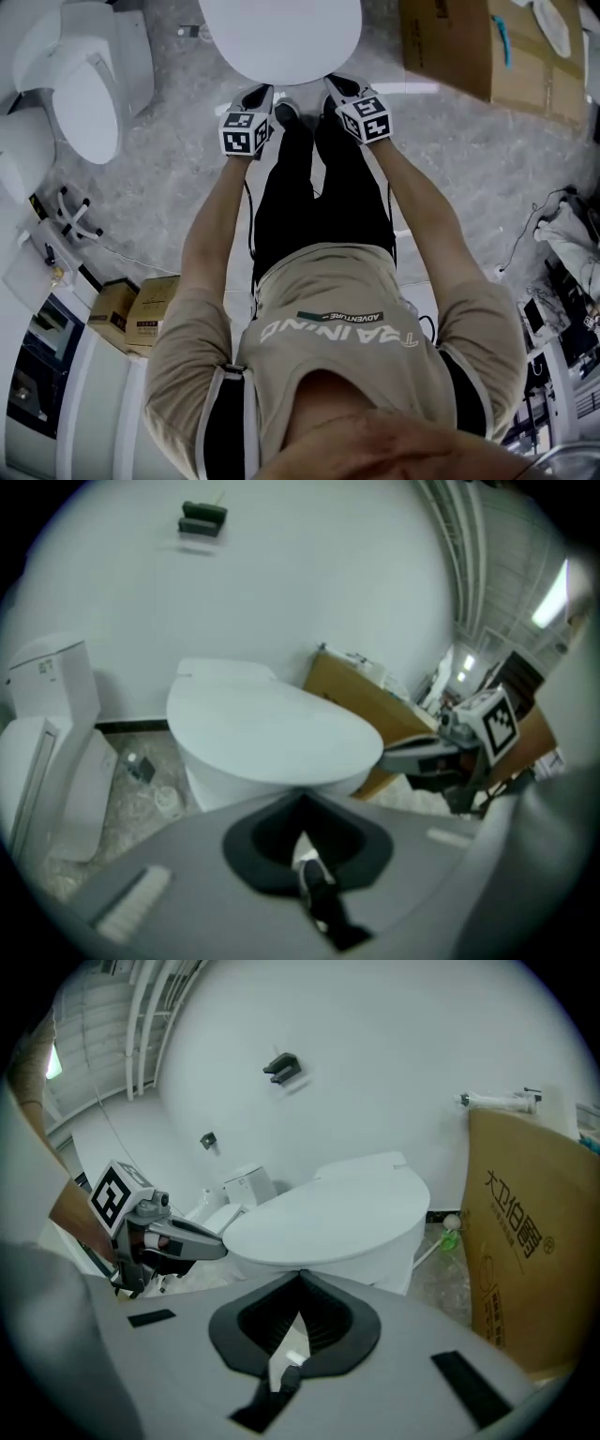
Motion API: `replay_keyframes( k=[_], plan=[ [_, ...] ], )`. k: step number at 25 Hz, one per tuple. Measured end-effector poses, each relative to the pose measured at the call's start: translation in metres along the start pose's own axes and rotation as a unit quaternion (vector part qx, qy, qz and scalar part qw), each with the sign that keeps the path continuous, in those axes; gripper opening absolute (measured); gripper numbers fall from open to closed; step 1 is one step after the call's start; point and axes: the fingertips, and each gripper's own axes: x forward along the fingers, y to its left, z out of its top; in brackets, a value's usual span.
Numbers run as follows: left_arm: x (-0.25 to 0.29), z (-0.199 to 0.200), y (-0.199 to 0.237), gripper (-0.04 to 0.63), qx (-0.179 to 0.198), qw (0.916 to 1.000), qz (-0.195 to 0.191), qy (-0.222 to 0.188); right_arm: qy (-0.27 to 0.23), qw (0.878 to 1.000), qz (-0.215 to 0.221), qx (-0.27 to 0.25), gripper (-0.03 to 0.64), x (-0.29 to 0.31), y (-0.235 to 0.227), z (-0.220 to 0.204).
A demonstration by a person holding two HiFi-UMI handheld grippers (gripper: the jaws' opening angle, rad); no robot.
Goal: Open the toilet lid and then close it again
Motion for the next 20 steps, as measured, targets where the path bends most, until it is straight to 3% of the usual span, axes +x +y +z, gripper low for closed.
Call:
replay_keyframes(
  k=[11,15,20],
  plan=[
    [-0.056,0.102,-0.011,0.003,0.037,0.9986,0.011,-0.036,-0.030,0.999,-0.026,-0.008,0.011,-0.045,0.015,0.111],
    [-0.071,0.135,-0.007,0.003,0.022,0.9987,0.016,-0.044,-0.015,0.999,-0.037,-0.017,0.011,-0.051,0.020,0.147],
    [-0.085,0.193,-0.001,0.003,0.031,0.9957,0.025,-0.084,-0.039,0.998,-0.053,-0.014,0.012,-0.059,0.014,0.209]
  ],
)
